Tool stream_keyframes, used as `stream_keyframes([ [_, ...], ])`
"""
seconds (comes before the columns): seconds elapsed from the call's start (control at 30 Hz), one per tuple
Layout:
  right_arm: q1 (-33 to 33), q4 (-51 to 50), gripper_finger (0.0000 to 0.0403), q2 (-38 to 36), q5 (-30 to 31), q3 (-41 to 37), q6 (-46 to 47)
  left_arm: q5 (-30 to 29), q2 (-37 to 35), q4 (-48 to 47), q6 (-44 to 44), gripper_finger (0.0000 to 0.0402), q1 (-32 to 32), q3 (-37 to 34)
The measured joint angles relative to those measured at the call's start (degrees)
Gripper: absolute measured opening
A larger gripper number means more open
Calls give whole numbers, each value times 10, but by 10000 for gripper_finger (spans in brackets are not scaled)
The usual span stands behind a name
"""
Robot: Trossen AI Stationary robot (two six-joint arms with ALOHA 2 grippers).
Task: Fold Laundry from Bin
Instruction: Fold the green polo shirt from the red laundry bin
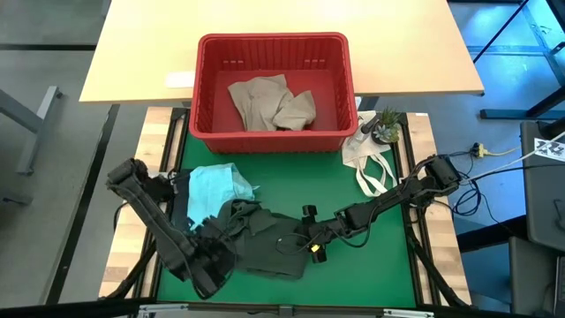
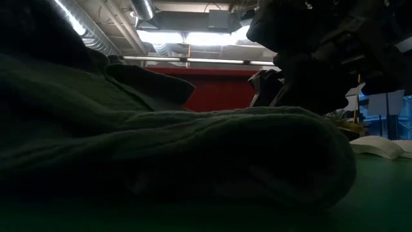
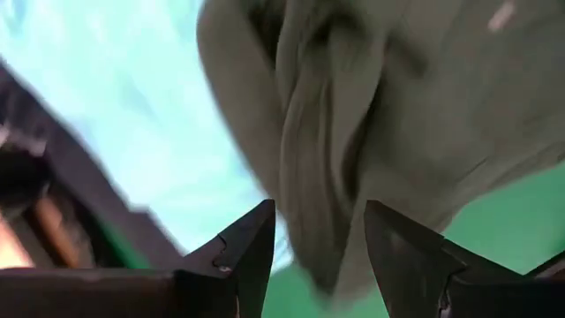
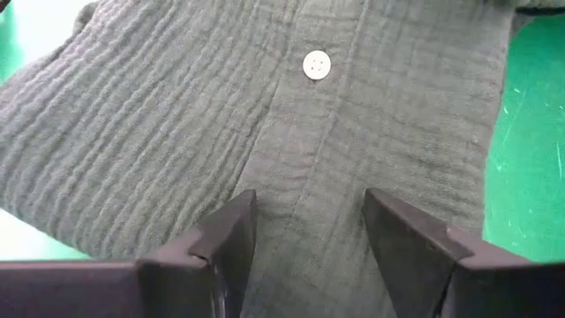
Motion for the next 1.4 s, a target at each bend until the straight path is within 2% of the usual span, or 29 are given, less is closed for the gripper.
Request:
stream_keyframes([
  [0.2,0,0,209,0,0,0,0,-110,-32,5,4,169,2,0],
  [0.37,0,0,209,0,0,0,0,-130,-29,17,14,169,5,0],
  [0.53,0,0,209,0,0,0,0,-142,-25,109,49,169,10,-10],
  [0.7,0,0,209,0,0,0,0,-142,-25,239,152,169,8,-11],
  [0.87,0,0,209,0,0,0,0,-144,-18,298,171,169,14,-11],
  [1.0,0,0,209,0,0,0,0,-106,11,302,171,169,17,-11],
  [1.2,0,1,209,0,0,0,0,-13,59,299,182,156,26,-12],
  [1.4,0,1,209,0,0,0,0,-23,76,220,180,132,40,-12],
])
